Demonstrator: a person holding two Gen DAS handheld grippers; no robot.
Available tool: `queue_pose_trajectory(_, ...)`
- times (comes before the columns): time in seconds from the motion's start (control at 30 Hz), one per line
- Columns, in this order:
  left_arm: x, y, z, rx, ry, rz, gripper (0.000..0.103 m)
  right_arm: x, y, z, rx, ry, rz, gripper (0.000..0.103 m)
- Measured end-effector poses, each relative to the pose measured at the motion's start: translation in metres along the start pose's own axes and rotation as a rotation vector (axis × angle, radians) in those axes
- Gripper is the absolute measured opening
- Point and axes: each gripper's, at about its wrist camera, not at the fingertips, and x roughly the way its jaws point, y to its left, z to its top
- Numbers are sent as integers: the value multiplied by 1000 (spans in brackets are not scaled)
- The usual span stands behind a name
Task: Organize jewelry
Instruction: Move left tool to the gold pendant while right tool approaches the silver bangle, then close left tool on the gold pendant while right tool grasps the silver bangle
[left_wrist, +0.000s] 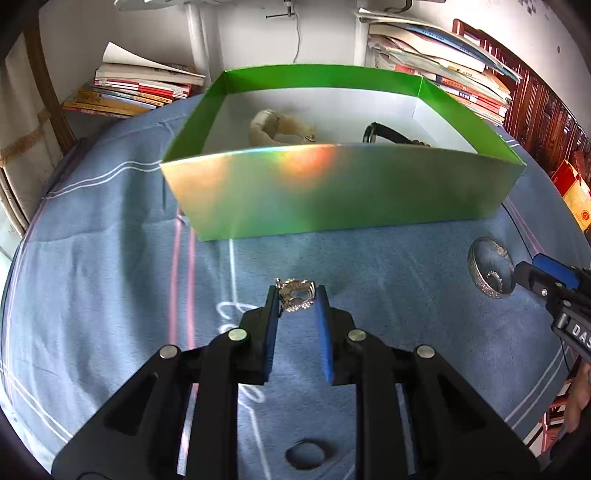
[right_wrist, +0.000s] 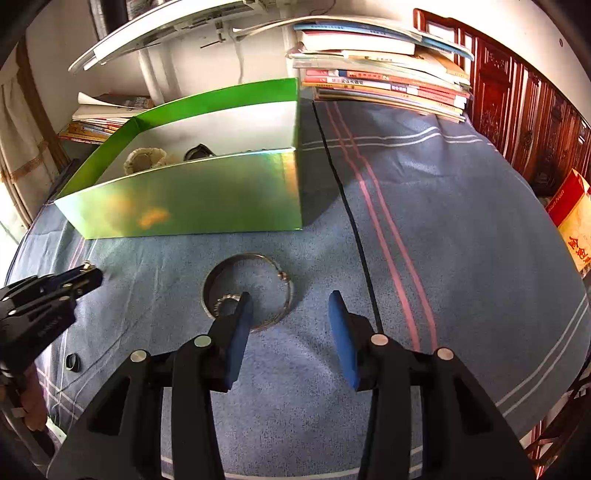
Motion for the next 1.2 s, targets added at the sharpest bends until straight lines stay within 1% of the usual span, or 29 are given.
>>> queue_pose_trajectory(0.1,1,-6,-3,12,-3,7,21,-5,15,-2,-70,-4,43,43)
queue_pose_trajectory(0.17,0,-7,-5,19,-5,16,22,-4,26,-1,-114,-4,56,42)
queue_pose_trajectory(0.2,0,-7,-5,18,-4,14,24,-2,31,-1,-132,-4,61,38)
queue_pose_trajectory(0.23,0,-7,-6,17,-3,14,28,0,37,1,-151,-3,64,36)
queue_pose_trajectory(0.3,-1,-7,-7,20,-5,18,32,5,49,5,-198,-4,68,36)
queue_pose_trajectory(0.33,-1,-8,-7,22,-7,18,33,10,54,8,-218,-2,66,36)
queue_pose_trajectory(0.47,-1,-9,-8,26,-6,14,33,31,61,15,-232,52,59,36)
queue_pose_trajectory(0.53,-1,-8,-8,27,-9,12,33,37,64,15,-232,62,61,30)
queue_pose_trajectory(0.57,-1,-8,-9,29,-10,12,33,37,64,15,-232,65,72,23)
queue_pose_trajectory(0.6,-1,-9,-9,30,-12,12,33,37,65,15,-231,69,78,13)
queue_pose_trajectory(0.63,-1,-9,-9,32,-13,12,32,38,66,15,-235,73,78,10)
queue_pose_trajectory(0.67,-2,-9,-9,33,-13,8,31,38,67,14,-241,75,81,5)
queue_pose_trajectory(0.7,-2,-9,-10,34,-12,2,21,37,69,14,-247,77,85,4)
queue_pose_trajectory(0.73,-2,-9,-10,33,-11,-2,18,36,70,13,-249,80,92,4)
queue_pose_trajectory(0.77,-3,-8,-10,30,-10,-3,17,34,69,12,-245,78,99,4)
queue_pose_trajectory(0.8,-2,-7,-10,28,-8,-2,3,33,68,13,-245,73,105,4)
queue_pose_trajectory(0.9,-5,-5,-9,22,-12,-6,2,21,65,16,-232,41,114,4)
queue_pose_trajectory(1.13,-23,1,-6,15,-60,-9,2,-20,57,24,-210,-64,119,4)
queue_pose_trajectory(1.2,-29,3,-6,11,-73,-12,2,-26,54,28,-206,-81,111,4)
